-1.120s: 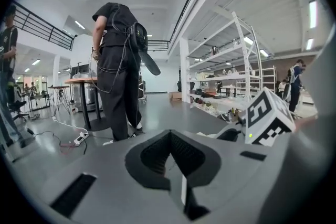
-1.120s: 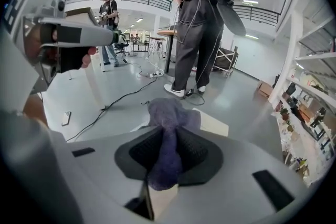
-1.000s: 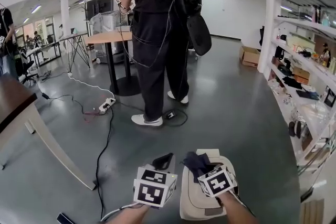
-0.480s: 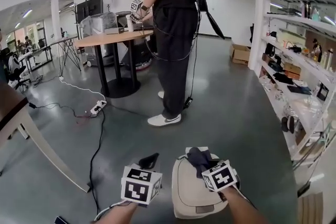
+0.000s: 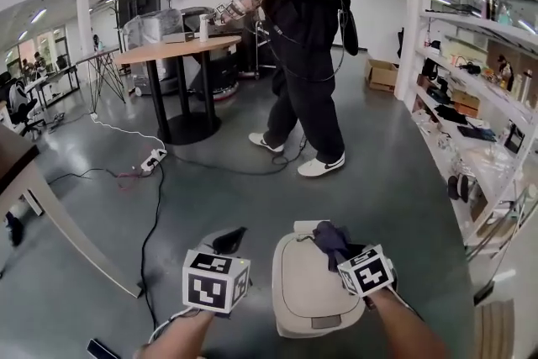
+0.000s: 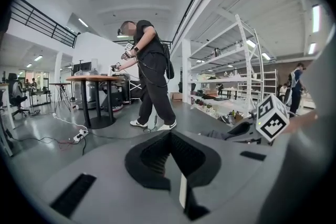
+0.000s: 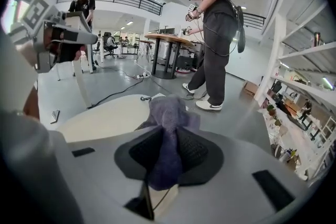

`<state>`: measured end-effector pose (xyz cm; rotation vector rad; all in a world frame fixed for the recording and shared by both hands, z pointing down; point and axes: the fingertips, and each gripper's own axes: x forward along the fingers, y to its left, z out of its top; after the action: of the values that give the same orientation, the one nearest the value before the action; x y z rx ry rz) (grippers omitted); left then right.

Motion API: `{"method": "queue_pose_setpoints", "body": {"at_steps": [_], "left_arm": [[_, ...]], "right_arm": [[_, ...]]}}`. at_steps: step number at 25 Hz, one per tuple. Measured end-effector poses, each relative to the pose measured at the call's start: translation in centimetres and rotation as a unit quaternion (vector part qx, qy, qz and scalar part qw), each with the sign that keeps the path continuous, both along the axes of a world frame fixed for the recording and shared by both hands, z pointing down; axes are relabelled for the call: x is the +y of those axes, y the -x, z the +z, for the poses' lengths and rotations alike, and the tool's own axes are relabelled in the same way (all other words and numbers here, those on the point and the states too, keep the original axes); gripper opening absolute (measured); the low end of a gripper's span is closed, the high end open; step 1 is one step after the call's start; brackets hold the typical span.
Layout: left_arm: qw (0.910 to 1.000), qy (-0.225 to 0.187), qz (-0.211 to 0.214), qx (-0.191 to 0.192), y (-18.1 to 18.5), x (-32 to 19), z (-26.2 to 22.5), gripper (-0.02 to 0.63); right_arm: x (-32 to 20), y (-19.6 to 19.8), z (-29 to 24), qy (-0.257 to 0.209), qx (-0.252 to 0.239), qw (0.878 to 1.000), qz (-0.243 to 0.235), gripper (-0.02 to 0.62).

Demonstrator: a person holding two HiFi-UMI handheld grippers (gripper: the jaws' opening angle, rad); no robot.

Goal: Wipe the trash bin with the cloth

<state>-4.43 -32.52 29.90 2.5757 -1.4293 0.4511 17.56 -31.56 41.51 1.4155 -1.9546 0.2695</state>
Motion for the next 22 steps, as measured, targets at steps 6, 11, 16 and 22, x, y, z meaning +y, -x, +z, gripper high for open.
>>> {"method": "queue_pose_setpoints", "body": {"at_steps": [6, 11, 16, 22], "left_arm": [[0.9997, 0.003, 0.021, -0.006, -2.0, 1.0, 0.4, -0.003], [0.9999, -0.001, 0.012, -0.006, -1.5, 0.7, 0.5, -0.003], [0.9999, 0.007, 0.01, -0.005, -1.8, 0.8, 0.5, -0.003], [0.9998, 0.013, 0.01, -0.009, -1.5, 1.5, 0.6, -0.003]], "right_arm": [[0.9, -2.9, 0.3, 0.013, 0.02, 0.999, 0.027, 0.08], [1.2, -4.1, 0.8, 0.019, 0.013, 0.999, 0.043, 0.08], [1.8, -0.9, -2.0, -0.009, 0.014, 1.0, 0.015, 0.08], [4.4, 8.0, -4.3, -0.02, -0.014, 0.997, -0.076, 0.08]]}}
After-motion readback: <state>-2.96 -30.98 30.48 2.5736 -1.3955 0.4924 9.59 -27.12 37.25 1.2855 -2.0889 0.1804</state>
